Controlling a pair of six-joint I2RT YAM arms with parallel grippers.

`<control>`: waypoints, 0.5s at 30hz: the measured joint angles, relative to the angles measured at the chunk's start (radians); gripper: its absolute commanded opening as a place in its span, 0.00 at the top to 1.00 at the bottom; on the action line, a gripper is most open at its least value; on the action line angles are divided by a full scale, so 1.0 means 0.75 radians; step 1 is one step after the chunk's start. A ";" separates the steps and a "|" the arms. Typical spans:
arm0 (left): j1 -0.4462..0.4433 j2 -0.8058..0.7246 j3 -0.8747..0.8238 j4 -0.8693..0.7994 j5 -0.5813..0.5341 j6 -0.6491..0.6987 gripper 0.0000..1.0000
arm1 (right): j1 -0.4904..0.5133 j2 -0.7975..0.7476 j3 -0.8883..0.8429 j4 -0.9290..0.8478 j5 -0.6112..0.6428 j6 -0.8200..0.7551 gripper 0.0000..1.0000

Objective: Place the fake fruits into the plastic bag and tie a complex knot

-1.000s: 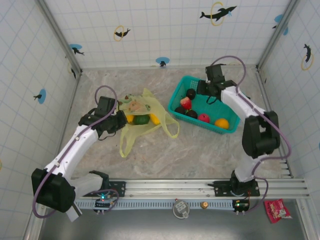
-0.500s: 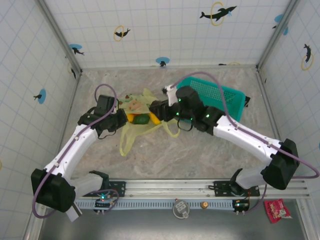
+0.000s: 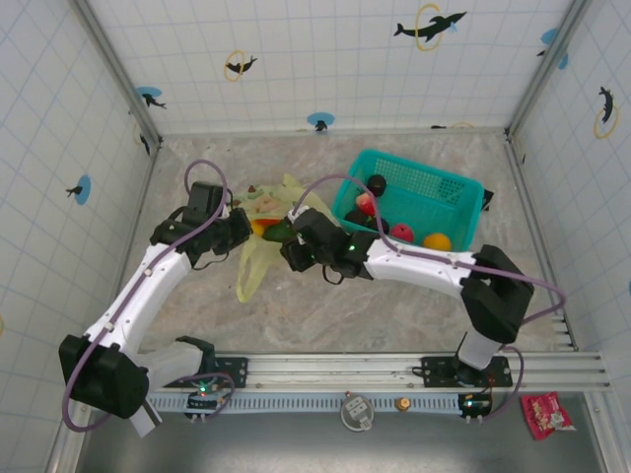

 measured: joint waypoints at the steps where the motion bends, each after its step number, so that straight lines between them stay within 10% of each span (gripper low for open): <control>1: 0.000 -0.002 0.000 0.001 0.002 -0.001 1.00 | -0.013 0.044 0.032 -0.001 0.031 0.001 0.46; 9: 0.000 -0.008 -0.001 0.011 0.020 -0.021 1.00 | -0.117 0.284 0.334 0.043 0.232 -0.005 0.45; 15: 0.000 0.003 0.006 0.012 0.025 -0.031 1.00 | -0.144 0.398 0.455 0.090 0.255 0.024 0.10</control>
